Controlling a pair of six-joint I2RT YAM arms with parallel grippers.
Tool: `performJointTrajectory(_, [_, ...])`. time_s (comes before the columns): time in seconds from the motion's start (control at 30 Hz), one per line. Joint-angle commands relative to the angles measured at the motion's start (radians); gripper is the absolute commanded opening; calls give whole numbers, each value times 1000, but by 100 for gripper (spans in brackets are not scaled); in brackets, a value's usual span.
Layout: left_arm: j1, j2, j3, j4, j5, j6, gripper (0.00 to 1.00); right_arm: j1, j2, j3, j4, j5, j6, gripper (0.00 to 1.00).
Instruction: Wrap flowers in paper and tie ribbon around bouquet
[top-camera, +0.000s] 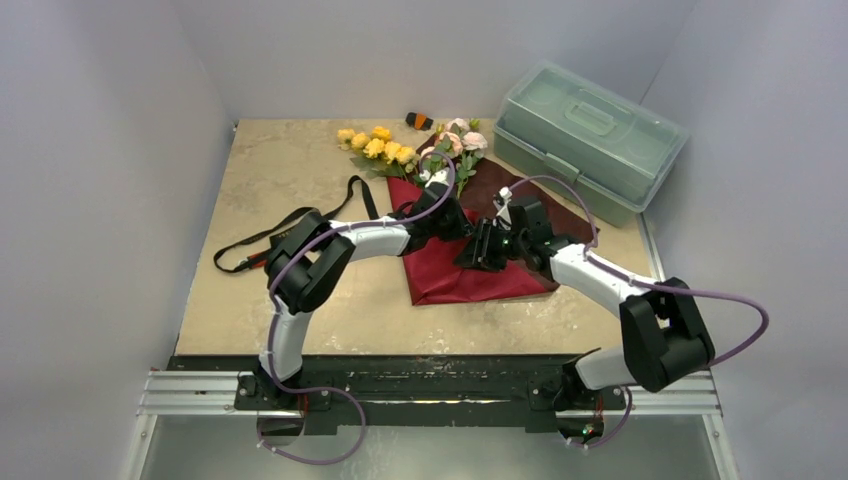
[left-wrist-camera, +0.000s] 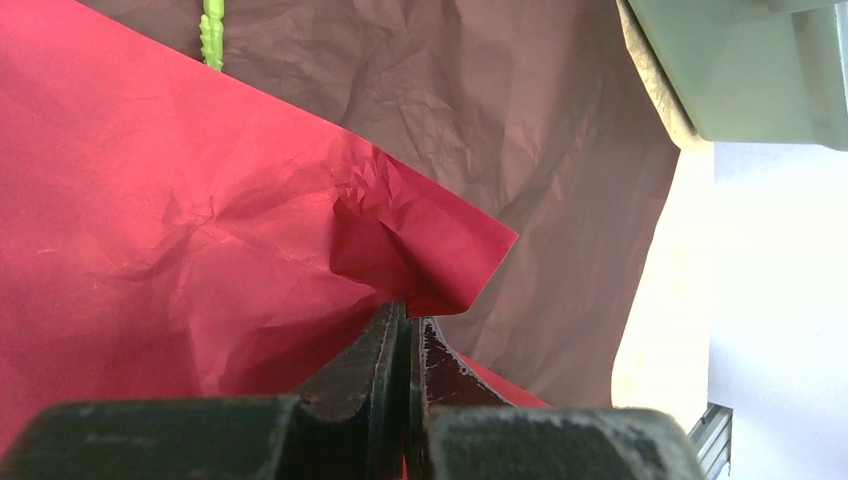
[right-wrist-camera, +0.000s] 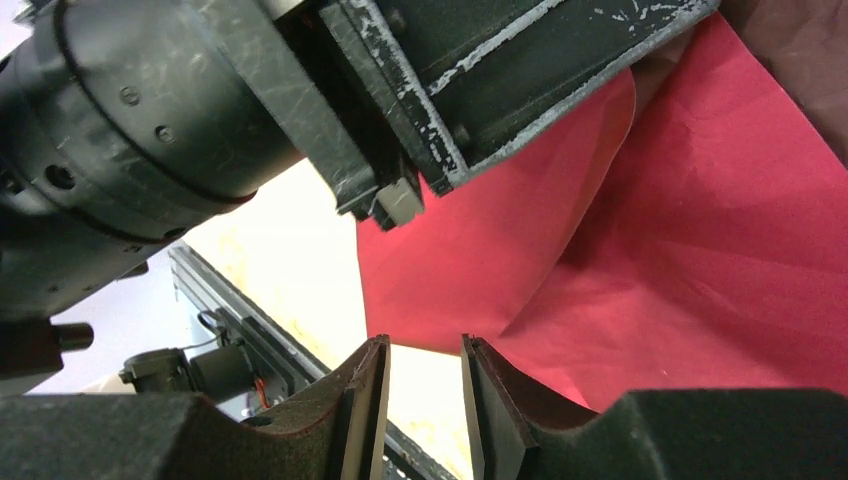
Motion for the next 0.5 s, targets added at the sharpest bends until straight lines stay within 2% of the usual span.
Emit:
performJointTrajectory(0.0, [2,15,7,101,13,-18,0,0,32,-40,237,-76,81,39])
performJointTrajectory(0.27, [3,65,-5,217,26,-24,0,1,85,-58,324,-106,123,40])
performJointTrajectory(0.47, [5,105,-4,276,69,-30,0,0,143,-45,255,-62,122,38])
